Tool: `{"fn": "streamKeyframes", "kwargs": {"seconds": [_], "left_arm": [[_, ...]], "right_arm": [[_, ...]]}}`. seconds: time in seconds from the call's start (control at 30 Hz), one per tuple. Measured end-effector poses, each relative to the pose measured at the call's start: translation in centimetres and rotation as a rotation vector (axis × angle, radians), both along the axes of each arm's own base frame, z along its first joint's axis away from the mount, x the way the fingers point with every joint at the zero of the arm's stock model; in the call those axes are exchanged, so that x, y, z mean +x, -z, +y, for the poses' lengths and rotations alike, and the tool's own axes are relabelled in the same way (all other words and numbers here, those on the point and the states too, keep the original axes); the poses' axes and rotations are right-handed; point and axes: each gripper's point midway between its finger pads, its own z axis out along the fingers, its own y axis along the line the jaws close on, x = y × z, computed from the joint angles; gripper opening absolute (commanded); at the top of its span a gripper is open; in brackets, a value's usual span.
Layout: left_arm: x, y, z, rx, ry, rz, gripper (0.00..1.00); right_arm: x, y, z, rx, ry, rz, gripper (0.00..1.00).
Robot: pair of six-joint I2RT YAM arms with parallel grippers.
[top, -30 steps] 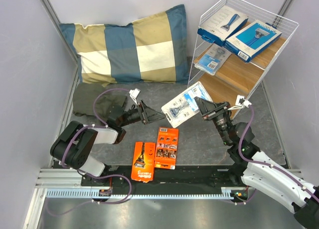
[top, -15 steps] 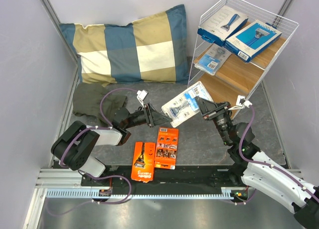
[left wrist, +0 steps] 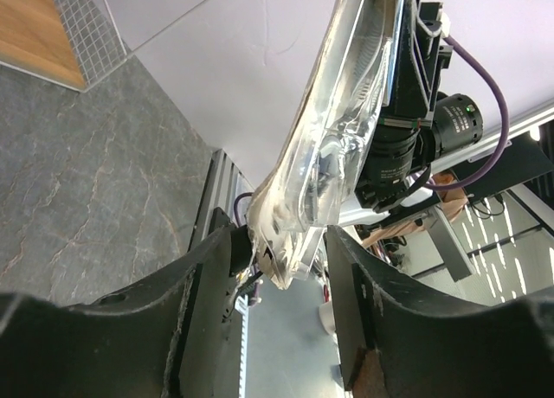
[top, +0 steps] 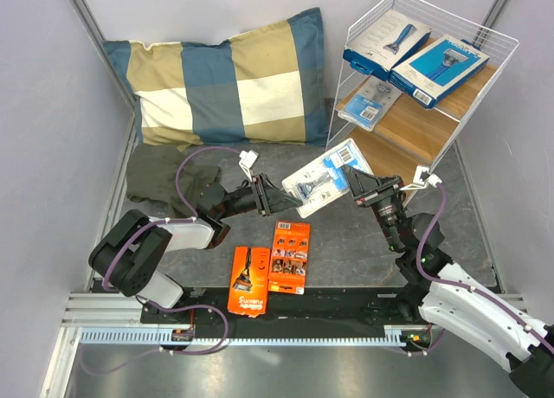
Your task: Place and organize the shaving razors onto the shelf
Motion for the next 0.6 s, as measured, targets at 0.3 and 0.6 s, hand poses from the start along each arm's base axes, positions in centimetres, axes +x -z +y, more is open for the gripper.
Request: {"fn": "streamKeyframes", "kwargs": {"seconds": [0.3,0.6], "left_arm": [[-0.4,-1.6,-0.9,-0.026,0.031,-0.038,0.53],[-1.5,-4.1,-1.2,-0.065,0.063,-0.094,0.22]], "right_arm": [[0.0,-0.7,-0.4,0.032,0.010,-0.014,0.13],[-0.6,-0.2,0.5,0.069,-0.050,0.005,0.13]]}}
